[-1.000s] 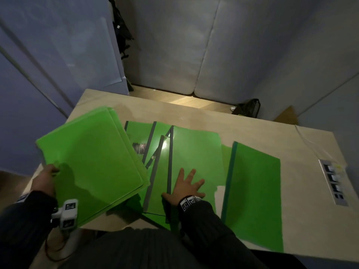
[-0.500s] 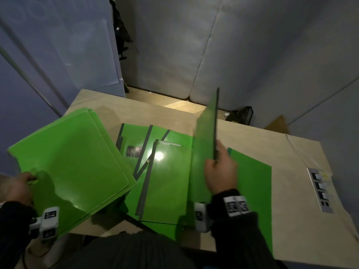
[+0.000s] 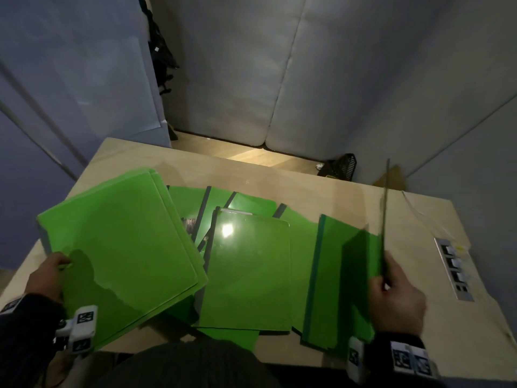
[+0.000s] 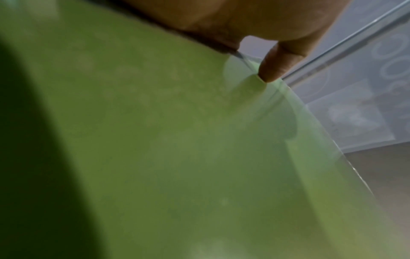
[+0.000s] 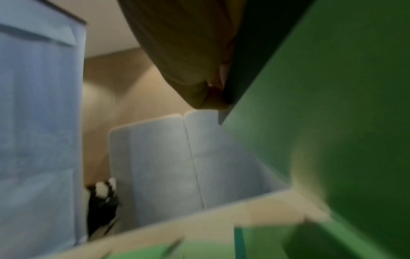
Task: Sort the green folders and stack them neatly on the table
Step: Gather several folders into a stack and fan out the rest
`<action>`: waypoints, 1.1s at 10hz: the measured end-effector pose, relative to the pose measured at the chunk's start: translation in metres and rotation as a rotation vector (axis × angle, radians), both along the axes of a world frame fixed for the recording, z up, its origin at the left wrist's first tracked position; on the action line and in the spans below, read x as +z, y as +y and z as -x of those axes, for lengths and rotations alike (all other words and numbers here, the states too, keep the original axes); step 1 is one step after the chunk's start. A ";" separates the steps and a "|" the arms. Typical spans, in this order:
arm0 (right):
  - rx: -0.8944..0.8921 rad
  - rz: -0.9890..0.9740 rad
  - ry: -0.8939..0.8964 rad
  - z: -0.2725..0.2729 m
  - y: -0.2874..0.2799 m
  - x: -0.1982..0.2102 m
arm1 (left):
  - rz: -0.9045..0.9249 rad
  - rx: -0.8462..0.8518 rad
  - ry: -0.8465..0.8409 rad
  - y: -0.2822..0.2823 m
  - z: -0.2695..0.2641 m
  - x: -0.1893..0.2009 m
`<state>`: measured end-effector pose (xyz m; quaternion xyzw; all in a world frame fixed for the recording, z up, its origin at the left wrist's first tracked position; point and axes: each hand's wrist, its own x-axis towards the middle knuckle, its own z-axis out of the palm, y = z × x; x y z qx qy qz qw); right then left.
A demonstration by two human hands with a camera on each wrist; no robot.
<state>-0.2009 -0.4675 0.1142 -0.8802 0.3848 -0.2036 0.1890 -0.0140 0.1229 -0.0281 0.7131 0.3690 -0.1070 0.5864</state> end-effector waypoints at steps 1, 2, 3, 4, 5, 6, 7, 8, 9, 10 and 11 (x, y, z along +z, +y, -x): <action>0.167 -0.093 0.445 -0.013 0.042 -0.059 | -0.004 -0.012 0.017 0.001 0.001 -0.003; 0.244 -0.175 0.745 -0.021 0.066 -0.121 | 0.001 0.005 -0.025 0.010 0.000 -0.009; 0.277 -0.190 0.802 -0.030 0.069 -0.120 | -0.006 0.027 -0.024 0.005 0.009 0.008; 0.317 -0.182 0.814 -0.042 0.076 -0.112 | 0.006 0.101 -0.030 0.009 0.016 0.004; 0.318 -0.243 0.814 -0.058 0.094 -0.117 | 0.051 0.115 0.008 0.019 0.027 0.006; 0.179 -0.378 0.863 -0.072 0.123 -0.121 | 0.030 0.212 -0.022 0.059 0.026 -0.038; 0.075 -0.446 0.789 -0.084 0.130 -0.128 | 0.146 0.195 -0.019 0.080 0.030 -0.065; -0.026 -0.725 0.645 -0.089 0.123 -0.126 | 0.186 0.184 -0.001 0.018 0.039 0.016; -0.044 -0.972 0.500 -0.094 0.115 -0.125 | 0.236 0.139 0.011 -0.006 0.042 0.030; 0.030 -1.079 0.356 -0.103 0.122 -0.111 | 0.257 0.094 -0.013 -0.010 0.038 0.025; 0.224 -1.175 0.216 -0.107 0.145 -0.083 | 0.226 0.035 -0.063 -0.034 0.035 0.039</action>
